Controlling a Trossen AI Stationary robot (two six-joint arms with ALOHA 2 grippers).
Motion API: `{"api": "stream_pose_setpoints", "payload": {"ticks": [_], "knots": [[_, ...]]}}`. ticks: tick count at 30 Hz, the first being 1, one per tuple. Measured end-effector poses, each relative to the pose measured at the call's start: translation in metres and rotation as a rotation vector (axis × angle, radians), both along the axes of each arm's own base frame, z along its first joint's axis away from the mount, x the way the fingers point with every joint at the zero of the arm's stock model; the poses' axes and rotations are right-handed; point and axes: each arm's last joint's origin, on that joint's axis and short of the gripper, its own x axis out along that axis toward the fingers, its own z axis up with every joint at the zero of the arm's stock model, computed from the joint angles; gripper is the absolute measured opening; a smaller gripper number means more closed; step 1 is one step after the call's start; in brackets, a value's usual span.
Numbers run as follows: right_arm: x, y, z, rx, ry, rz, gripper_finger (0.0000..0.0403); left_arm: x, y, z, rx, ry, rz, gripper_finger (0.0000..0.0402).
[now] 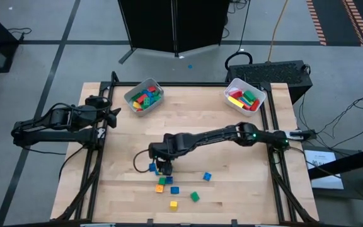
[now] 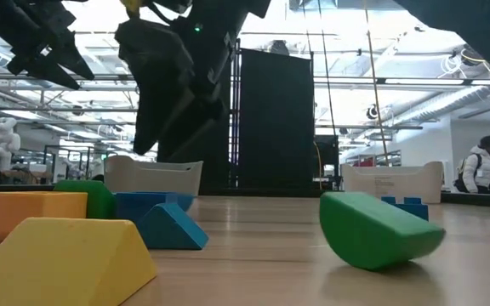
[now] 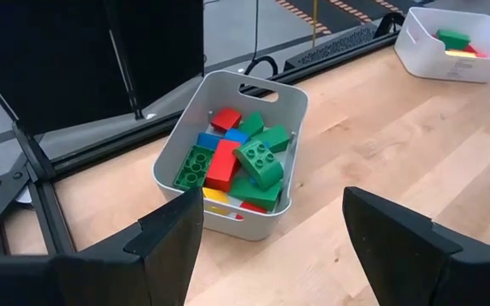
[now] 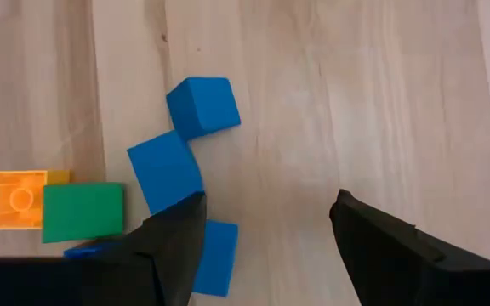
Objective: Sort blocks by size
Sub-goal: Put the half cylindrical blue block into the gray bin
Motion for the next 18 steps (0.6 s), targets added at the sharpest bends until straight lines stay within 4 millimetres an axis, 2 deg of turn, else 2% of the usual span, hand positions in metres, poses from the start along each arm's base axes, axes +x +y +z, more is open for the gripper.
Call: {"api": "stream_pose_setpoints", "payload": {"ticks": [10, 18], "knots": [[-0.007, 0.028, -0.01, -0.051, 0.011, -0.072, 0.0242, 0.0, 0.0, 0.0, -0.002, 0.0, -0.002, 0.0281], [-0.017, 0.035, -0.04, -0.041, 0.087, -0.102, 0.0242, 0.0, 0.0, 0.0, -0.002, 0.0, -0.002, 0.0281]]}}
